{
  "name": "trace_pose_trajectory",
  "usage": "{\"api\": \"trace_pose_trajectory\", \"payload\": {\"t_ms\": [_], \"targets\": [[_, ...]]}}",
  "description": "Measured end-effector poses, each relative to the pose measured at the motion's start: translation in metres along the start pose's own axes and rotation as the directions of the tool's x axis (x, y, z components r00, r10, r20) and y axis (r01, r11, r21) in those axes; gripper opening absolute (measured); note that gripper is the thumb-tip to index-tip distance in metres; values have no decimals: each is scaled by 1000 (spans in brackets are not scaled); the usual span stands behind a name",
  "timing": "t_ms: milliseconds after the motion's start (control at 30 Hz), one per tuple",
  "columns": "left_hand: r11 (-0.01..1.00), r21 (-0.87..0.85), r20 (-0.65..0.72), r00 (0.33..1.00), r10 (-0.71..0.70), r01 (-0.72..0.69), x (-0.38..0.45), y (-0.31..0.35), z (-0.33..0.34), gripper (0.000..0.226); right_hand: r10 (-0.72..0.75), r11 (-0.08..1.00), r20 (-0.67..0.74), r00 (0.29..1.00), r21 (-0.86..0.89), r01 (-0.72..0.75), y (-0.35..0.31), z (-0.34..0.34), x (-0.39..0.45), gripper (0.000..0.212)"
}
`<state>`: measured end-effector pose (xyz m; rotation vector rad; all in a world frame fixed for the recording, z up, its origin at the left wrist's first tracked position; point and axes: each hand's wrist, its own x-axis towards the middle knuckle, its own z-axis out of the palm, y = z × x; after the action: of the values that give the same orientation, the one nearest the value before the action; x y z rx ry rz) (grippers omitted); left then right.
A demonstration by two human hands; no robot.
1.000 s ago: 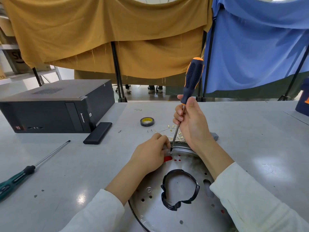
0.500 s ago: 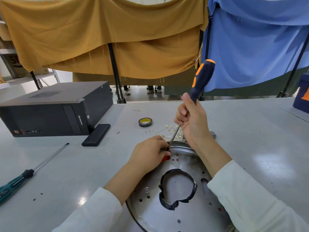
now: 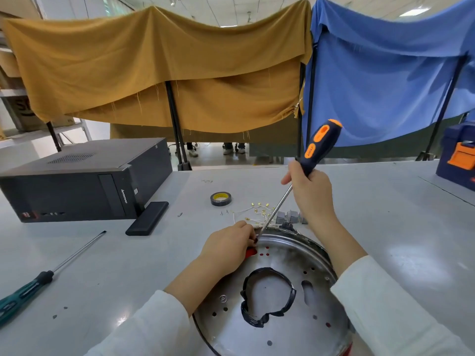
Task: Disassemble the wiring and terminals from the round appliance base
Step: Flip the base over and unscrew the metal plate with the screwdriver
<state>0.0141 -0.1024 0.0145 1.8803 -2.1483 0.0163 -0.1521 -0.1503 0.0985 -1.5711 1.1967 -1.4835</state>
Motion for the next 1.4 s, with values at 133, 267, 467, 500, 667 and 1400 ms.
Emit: {"api": "trace_pose_trajectory", "payload": {"t_ms": [133,267,467,500,667,1400], "targets": [[1000,-6,12,1000,-9,9,0,1,-2,10,103,973,305,947,-227,-33,-18,-27,3,28],[1000,22,9,1000,10,-10,-3,2,-3,10,209,970,446,871,-207,-127,-32,-48,1,21],[991,117,12,998,62,-63,-5,6,-5,11,40,997,317,948,43,-56,-41,-58,-9,16],[987,145,12,998,65,-66,-5,7,-5,12,-18,996,277,961,93,-8,-39,-57,-11,12],[977,205,18,998,57,-59,-8,10,-6,16,-192,981,480,856,89,170,-7,-38,-30,18],[928,-360,-134,978,-158,100,-2,5,-9,5,-165,499,554,816,-666,554,66,-9,-25,20]]}}
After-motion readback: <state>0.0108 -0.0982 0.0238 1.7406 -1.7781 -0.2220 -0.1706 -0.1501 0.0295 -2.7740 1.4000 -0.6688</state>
